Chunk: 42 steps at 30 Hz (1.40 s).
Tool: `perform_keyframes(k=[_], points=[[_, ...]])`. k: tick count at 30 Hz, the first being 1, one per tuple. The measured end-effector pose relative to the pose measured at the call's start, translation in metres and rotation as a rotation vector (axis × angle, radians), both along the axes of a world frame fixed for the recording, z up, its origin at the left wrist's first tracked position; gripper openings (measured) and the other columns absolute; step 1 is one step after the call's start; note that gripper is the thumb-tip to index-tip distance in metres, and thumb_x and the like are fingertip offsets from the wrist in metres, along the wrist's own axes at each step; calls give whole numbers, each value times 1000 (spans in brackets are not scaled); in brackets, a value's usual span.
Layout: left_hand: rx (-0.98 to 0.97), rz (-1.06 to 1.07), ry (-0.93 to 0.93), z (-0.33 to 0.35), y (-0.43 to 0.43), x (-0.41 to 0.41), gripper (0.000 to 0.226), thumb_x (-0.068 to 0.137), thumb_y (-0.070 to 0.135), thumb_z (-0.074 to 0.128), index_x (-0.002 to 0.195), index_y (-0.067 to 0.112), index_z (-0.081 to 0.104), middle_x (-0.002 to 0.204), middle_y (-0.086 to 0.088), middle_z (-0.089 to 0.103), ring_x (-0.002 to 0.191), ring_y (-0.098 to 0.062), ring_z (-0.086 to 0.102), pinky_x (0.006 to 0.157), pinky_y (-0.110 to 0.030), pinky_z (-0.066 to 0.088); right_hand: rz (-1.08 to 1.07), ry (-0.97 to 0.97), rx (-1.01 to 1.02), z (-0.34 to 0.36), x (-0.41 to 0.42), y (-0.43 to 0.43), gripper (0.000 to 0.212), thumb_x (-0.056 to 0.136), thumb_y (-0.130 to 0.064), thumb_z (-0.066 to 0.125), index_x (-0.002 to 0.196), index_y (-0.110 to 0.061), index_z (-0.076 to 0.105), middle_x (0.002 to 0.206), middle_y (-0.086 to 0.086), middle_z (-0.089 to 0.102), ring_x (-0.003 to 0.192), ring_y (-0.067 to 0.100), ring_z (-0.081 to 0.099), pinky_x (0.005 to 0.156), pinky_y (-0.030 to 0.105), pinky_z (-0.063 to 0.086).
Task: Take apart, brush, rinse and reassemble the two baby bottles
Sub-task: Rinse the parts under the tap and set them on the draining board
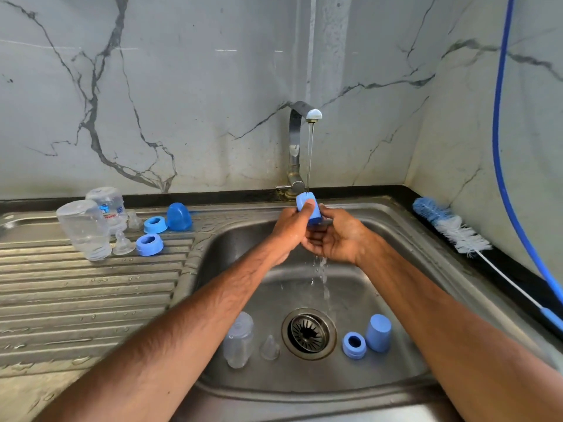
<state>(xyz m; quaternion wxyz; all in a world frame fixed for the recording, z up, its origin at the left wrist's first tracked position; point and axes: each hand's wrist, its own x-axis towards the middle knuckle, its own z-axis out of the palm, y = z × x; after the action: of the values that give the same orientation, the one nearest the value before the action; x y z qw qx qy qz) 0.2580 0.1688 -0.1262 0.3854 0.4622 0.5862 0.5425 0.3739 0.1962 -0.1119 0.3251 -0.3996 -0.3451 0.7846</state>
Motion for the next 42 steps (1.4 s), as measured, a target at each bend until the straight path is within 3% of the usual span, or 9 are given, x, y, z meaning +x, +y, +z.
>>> perform_keyframes(k=[5,9,13,16,20,23,37,40,42], points=[[-126,10,116,8,8,4,49,110,48,32,113,11,63,111,-11,69,84,-19,63,63,-29,45,-81,126,39,-8,-4,0,41,103,-36,62,119,2,65,100,22,71,66,25,76,58,32,61],[-103,97,135,10,12,5,50,107,47,38,120,6,64,114,-14,69,104,-28,67,94,-42,55,-52,141,57,-5,-4,0,42,99,-35,70,122,0,66,84,22,77,69,27,78,58,32,62],[69,94,170,-1,-5,-16,19,98,30,63,104,13,69,96,-7,73,90,-24,66,82,-41,53,-178,148,110,3,2,2,35,88,-16,81,115,1,66,104,24,72,75,29,78,72,40,66],[-11,16,365,-20,-21,-40,33,84,19,80,114,14,67,105,-5,75,98,-23,70,90,-39,55,-204,-90,236,-5,-8,-8,41,81,-8,85,118,1,67,111,24,74,83,28,75,73,37,66],[-211,-52,618,-36,-20,-53,24,83,13,75,107,15,69,101,-1,72,95,-20,68,84,-31,53,-226,-674,838,-15,-22,-17,47,74,-14,91,117,-13,71,106,4,73,91,14,70,77,23,60],[-228,9,561,-37,-20,-59,30,83,11,75,111,18,71,111,1,72,103,-17,67,83,-25,52,-299,-719,1056,-9,-26,-19,43,76,-18,89,114,-21,68,99,-8,71,85,4,66,64,6,47],[-148,58,396,-34,-21,-42,30,86,1,62,113,10,73,110,-7,76,107,-27,71,94,-39,58,-321,-814,1128,-23,-13,-4,39,78,-25,88,113,-15,73,101,-3,72,89,13,69,79,25,58],[-54,145,407,-25,-10,-35,32,88,0,57,116,8,70,117,-10,74,113,-26,68,100,-37,53,-268,-602,648,-24,-14,-4,30,83,-23,84,104,-3,77,85,9,77,75,22,75,77,38,65],[-48,252,379,-16,4,-34,22,93,5,51,107,10,66,114,-15,72,109,-30,66,84,-36,51,-235,-335,354,-17,-14,-5,26,88,-19,74,103,2,71,80,16,73,64,26,71,61,36,64]])
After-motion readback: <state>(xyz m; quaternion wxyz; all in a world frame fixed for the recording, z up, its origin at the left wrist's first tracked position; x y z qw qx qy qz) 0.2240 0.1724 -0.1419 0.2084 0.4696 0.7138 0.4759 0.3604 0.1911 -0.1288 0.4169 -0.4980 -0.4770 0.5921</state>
